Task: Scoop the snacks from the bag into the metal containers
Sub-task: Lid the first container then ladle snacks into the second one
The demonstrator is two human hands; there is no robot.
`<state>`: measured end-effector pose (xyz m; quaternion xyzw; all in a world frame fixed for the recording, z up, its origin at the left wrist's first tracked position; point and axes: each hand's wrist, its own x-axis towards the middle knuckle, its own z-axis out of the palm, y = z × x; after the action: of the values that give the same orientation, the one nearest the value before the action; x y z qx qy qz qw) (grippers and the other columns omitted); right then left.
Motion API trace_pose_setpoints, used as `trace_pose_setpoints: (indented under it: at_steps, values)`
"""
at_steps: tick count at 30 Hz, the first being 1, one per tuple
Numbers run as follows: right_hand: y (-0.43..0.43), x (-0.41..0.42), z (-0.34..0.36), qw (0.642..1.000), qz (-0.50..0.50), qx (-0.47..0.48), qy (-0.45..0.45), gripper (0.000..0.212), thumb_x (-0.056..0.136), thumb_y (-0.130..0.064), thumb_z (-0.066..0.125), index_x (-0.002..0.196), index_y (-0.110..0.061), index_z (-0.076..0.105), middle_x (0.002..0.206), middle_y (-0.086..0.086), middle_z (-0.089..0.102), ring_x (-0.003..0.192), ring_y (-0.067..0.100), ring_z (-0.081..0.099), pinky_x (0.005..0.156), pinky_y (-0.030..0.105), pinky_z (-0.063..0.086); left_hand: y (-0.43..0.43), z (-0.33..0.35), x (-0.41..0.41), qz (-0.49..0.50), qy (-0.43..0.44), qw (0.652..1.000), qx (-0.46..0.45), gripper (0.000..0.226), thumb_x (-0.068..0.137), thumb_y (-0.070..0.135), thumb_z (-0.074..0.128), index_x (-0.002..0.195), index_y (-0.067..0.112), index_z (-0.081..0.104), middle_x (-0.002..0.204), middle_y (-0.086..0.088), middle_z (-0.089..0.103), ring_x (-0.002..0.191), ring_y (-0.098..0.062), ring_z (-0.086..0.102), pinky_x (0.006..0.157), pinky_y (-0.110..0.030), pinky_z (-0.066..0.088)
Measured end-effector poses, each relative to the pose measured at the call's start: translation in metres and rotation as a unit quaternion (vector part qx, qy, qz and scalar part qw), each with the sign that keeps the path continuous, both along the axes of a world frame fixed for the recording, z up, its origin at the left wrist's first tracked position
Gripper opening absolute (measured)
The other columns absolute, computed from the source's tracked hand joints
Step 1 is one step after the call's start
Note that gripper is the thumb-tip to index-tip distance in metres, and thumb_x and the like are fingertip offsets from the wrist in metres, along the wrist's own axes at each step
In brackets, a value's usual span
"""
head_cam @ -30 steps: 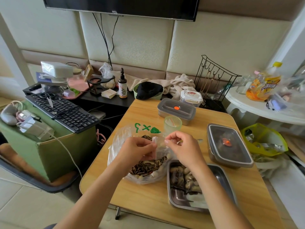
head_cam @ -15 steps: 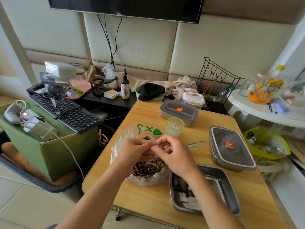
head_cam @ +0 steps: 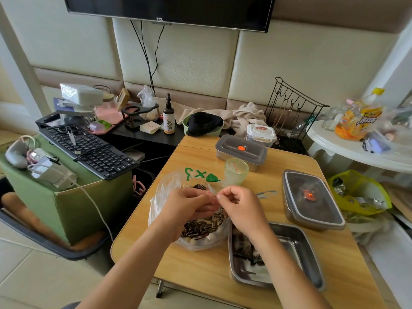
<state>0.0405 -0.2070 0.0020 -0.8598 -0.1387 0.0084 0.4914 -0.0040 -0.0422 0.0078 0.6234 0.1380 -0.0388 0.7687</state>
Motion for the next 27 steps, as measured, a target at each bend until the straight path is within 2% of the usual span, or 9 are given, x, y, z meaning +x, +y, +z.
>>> trace_pose_setpoints:
  at_steps: [3,6,11,13,17,20,23,27]
  values:
    - [0.004,-0.003,-0.002,1.0,-0.015,-0.011,-0.017,0.016,0.094,-0.019,0.069,0.08,-0.023,0.073,0.074,-0.01,0.072,0.073,-0.001,0.065,0.061,0.01,0.047,-0.004,-0.002,0.0,0.016,0.006,1.0,0.009,0.012,0.094,0.005,0.072,0.098,-0.006,0.076,0.09,-0.023,0.077,0.085,-0.031,0.078,0.07,-0.029,0.064]
    - [0.007,-0.006,-0.004,0.997,-0.006,-0.025,-0.067,0.012,0.095,-0.022,0.07,0.084,-0.025,0.067,0.079,-0.01,0.07,0.075,0.004,0.065,0.062,0.016,0.05,-0.006,-0.003,0.001,0.015,0.0,0.999,0.041,0.012,0.095,0.007,0.071,0.098,-0.004,0.075,0.089,-0.021,0.077,0.082,-0.029,0.078,0.072,-0.032,0.064]
    - [0.005,-0.002,-0.004,0.991,0.019,-0.057,-0.121,0.012,0.097,-0.023,0.072,0.085,-0.023,0.071,0.08,-0.013,0.071,0.078,0.005,0.065,0.066,0.015,0.05,-0.01,-0.007,0.0,-0.017,-0.062,0.97,0.233,0.013,0.096,0.007,0.065,0.092,0.007,0.077,0.078,-0.006,0.078,0.075,-0.02,0.078,0.072,-0.033,0.065]
    - [0.005,-0.002,-0.004,0.986,0.021,-0.089,-0.136,0.013,0.098,-0.023,0.07,0.085,-0.021,0.072,0.079,-0.012,0.071,0.077,0.005,0.066,0.067,0.02,0.053,-0.011,-0.009,0.001,-0.008,-0.072,0.958,0.277,0.019,0.098,0.01,0.061,0.089,0.01,0.077,0.074,-0.003,0.077,0.07,-0.016,0.077,0.07,-0.032,0.065]
    - [0.007,-0.005,-0.002,0.987,0.025,-0.09,-0.131,0.014,0.097,-0.015,0.069,0.086,-0.018,0.075,0.074,-0.011,0.071,0.075,0.002,0.067,0.062,0.014,0.053,-0.01,-0.012,0.002,-0.005,-0.109,0.926,0.361,0.019,0.097,0.014,0.063,0.084,0.015,0.076,0.07,0.004,0.076,0.064,-0.007,0.074,0.07,-0.032,0.064]
    - [0.004,-0.004,-0.002,0.99,0.019,-0.075,-0.116,0.013,0.096,-0.013,0.07,0.087,-0.019,0.078,0.076,-0.013,0.071,0.075,0.002,0.067,0.064,0.017,0.054,-0.009,-0.012,0.002,-0.01,-0.13,0.916,0.38,0.015,0.096,0.015,0.067,0.082,0.017,0.075,0.069,0.005,0.075,0.064,-0.006,0.073,0.071,-0.034,0.064]
    - [0.004,-0.004,-0.002,0.99,0.021,-0.079,-0.117,0.012,0.096,-0.015,0.071,0.088,-0.02,0.078,0.077,-0.014,0.071,0.074,0.003,0.067,0.066,0.02,0.055,-0.009,-0.013,0.003,0.003,-0.138,0.907,0.397,0.015,0.092,0.017,0.069,0.079,0.018,0.074,0.069,0.004,0.074,0.066,-0.013,0.073,0.069,-0.04,0.062]
    - [0.008,-0.007,-0.001,0.981,0.012,-0.098,-0.166,0.014,0.095,-0.015,0.07,0.081,-0.018,0.068,0.075,-0.012,0.066,0.071,0.008,0.064,0.063,0.029,0.054,-0.008,-0.012,0.006,0.019,-0.137,0.905,0.402,0.014,0.089,0.017,0.067,0.075,0.017,0.07,0.068,0.0,0.072,0.068,-0.021,0.071,0.069,-0.045,0.06]
